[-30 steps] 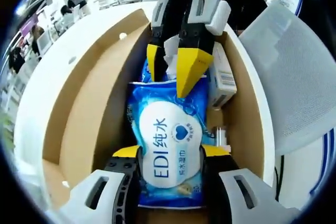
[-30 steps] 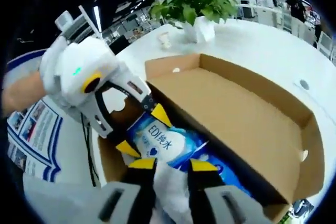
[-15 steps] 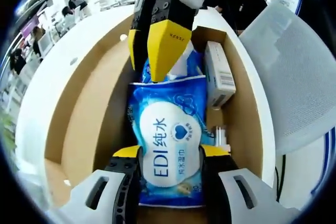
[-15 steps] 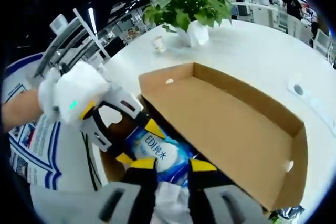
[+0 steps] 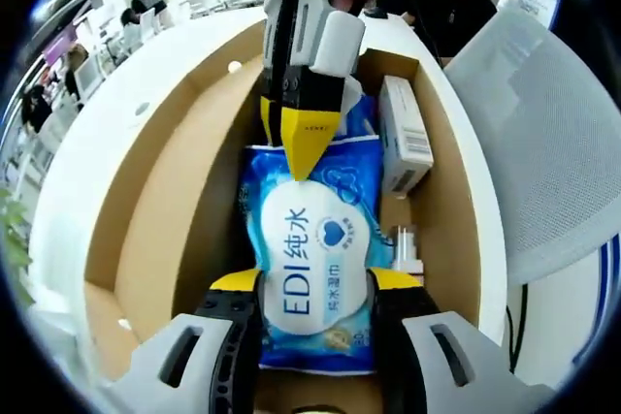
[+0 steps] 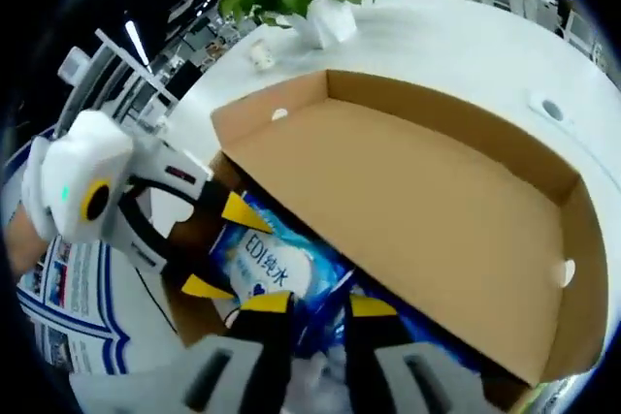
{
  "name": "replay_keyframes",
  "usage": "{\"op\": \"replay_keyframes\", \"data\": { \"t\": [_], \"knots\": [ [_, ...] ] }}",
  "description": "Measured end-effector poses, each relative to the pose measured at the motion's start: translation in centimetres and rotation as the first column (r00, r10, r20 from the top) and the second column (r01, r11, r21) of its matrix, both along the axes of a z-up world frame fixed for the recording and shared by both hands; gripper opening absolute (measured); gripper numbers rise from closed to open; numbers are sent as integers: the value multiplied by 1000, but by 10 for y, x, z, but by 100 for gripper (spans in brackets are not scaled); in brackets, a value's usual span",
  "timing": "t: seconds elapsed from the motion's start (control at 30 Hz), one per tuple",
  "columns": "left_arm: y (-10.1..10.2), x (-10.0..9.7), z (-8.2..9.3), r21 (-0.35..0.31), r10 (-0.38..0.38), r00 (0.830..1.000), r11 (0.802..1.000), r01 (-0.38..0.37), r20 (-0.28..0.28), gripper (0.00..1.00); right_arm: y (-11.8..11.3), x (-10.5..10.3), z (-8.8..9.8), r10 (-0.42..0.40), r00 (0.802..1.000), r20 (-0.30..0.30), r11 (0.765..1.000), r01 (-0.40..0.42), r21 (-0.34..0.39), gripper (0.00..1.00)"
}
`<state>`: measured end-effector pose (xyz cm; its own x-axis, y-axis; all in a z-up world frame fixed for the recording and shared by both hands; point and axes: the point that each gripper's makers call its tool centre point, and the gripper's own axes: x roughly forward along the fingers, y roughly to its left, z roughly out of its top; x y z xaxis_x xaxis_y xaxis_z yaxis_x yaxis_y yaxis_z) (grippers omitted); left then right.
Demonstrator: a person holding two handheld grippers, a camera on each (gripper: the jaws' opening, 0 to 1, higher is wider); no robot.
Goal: Operate the shoe box by opening the lid, removing the specified soft item, and placing it in the target area until the item is outside and the box remains undamaged.
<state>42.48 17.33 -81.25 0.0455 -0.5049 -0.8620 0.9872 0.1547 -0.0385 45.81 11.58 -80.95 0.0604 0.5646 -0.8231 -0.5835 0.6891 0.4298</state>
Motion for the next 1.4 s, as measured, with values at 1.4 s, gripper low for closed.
{"op": "replay_keyframes", "data": {
  "t": [1.4],
  "knots": [
    [21, 7, 28, -38, 127, 990, 991, -125, 57, 45, -7, 9, 68, -88, 982, 170, 989, 66, 133, 0]
  ]
}}
